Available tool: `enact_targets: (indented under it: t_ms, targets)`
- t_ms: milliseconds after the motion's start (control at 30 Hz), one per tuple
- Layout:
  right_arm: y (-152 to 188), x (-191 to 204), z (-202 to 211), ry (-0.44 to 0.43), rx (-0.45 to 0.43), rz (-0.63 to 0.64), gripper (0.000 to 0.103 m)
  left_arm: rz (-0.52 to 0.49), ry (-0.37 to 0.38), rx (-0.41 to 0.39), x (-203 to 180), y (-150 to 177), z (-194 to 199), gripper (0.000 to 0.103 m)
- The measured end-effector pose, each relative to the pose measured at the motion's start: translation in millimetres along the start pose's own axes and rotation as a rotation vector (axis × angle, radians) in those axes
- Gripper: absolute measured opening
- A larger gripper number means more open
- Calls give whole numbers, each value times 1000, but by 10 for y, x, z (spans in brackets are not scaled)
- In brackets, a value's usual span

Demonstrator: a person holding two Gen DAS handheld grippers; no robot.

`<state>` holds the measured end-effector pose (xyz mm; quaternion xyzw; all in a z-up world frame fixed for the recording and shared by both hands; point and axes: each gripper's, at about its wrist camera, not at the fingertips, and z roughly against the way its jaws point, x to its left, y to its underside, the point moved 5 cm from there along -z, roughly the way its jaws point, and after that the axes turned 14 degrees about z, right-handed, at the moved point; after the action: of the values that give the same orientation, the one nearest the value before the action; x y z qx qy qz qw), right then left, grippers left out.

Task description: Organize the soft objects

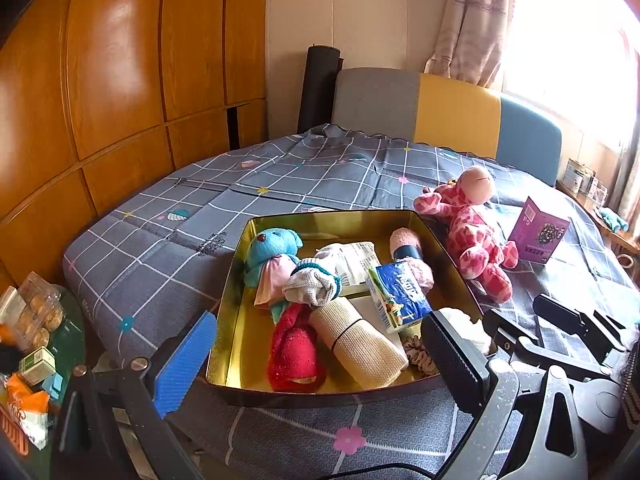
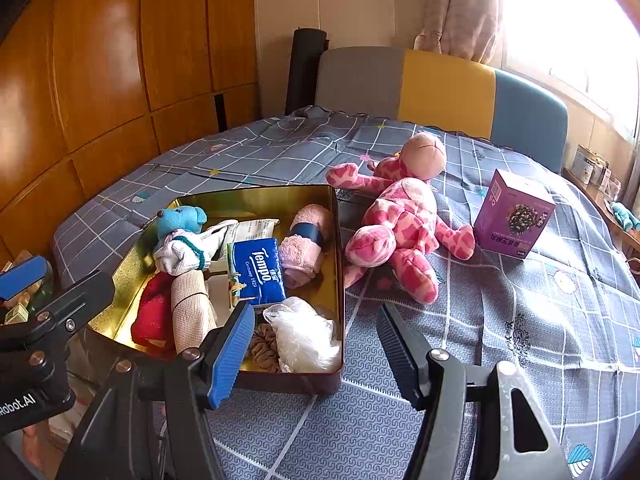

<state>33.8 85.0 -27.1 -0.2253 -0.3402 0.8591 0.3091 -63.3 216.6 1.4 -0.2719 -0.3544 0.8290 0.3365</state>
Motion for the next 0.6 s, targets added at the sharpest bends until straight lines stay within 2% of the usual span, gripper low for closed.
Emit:
enact_targets:
  t_ms: [600]
  targets:
    - [17,8,-2,-4,3,-2,64,8,-12,8,33,14,-14,103]
